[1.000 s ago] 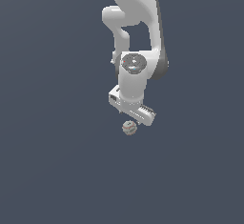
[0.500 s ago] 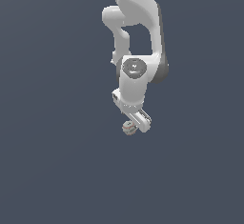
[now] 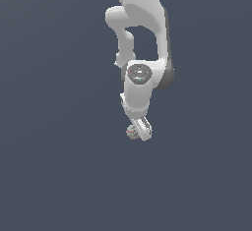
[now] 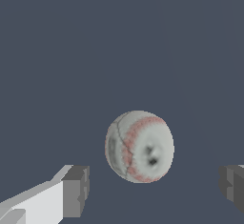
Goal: Pick up the object and move it to a goal position.
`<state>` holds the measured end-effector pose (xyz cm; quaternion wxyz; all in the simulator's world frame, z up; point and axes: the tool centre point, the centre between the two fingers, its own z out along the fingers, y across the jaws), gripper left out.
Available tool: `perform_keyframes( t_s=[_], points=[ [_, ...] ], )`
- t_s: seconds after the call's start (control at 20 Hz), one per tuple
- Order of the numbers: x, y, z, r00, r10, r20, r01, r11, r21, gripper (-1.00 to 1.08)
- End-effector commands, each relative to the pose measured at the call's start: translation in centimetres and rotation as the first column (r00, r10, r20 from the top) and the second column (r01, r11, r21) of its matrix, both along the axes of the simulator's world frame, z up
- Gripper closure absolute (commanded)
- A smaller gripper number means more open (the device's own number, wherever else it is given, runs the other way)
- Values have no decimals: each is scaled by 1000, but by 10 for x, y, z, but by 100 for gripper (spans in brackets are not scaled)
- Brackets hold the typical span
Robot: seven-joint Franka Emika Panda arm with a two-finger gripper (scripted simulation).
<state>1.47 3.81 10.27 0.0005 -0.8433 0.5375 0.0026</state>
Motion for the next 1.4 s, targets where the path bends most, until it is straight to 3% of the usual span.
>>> perform_keyframes(
  t_s=[0.0,0.7,1.35],
  points=[
    [1,0,-2,999,-43,1,43,999,-1,-92],
    [2,0,-8,994,-108,4,108,994,-4,-92],
    [1,0,-55,994,-112,4,112,994,-4,-92]
  ],
)
